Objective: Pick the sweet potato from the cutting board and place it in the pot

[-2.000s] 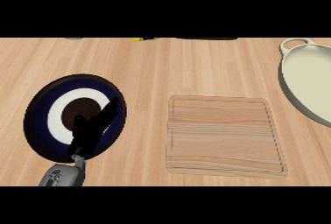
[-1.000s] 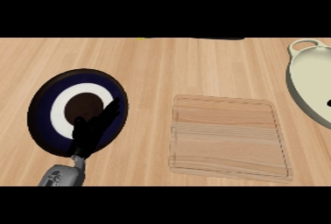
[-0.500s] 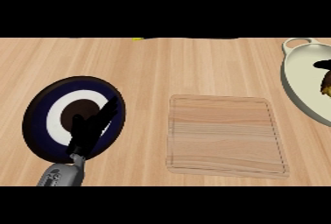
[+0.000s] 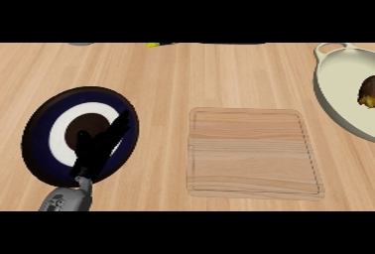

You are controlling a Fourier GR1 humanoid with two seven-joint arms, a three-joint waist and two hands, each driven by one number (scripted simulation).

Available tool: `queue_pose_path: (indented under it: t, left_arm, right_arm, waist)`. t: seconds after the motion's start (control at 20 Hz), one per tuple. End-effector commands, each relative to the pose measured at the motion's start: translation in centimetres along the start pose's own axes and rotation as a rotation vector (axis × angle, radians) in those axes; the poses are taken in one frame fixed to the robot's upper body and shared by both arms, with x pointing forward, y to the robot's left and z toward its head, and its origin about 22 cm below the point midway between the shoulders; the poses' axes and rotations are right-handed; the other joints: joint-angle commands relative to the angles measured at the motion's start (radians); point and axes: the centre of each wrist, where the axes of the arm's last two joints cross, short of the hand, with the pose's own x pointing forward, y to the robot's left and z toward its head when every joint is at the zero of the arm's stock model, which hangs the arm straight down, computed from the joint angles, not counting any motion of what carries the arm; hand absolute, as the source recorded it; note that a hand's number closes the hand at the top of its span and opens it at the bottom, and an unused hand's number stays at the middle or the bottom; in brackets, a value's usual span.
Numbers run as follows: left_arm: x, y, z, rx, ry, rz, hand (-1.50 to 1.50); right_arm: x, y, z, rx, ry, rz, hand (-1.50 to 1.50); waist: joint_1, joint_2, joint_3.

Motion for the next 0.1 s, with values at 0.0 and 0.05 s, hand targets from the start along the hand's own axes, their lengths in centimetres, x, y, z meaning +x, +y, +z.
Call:
queue_pose_path:
  t: [0.0, 0.05]
  left_arm:
    - [-0.3, -1.0, -0.1, 0.013, 0.001, -0.007, 0.0]
    - [-0.2, 0.2, -0.2, 0.002, 0.009, 0.001, 0.0]
  right_arm:
    - [-2.0, -4.7, -0.9, -0.072, -0.024, -0.105, -1.5]
    - [-0.8, -5.4, -1.4, -0.093, -0.038, -0.129, -1.5]
  waist:
    - [-0.011, -0.003, -0.001]
    - [-0.008, -0.003, -0.001]
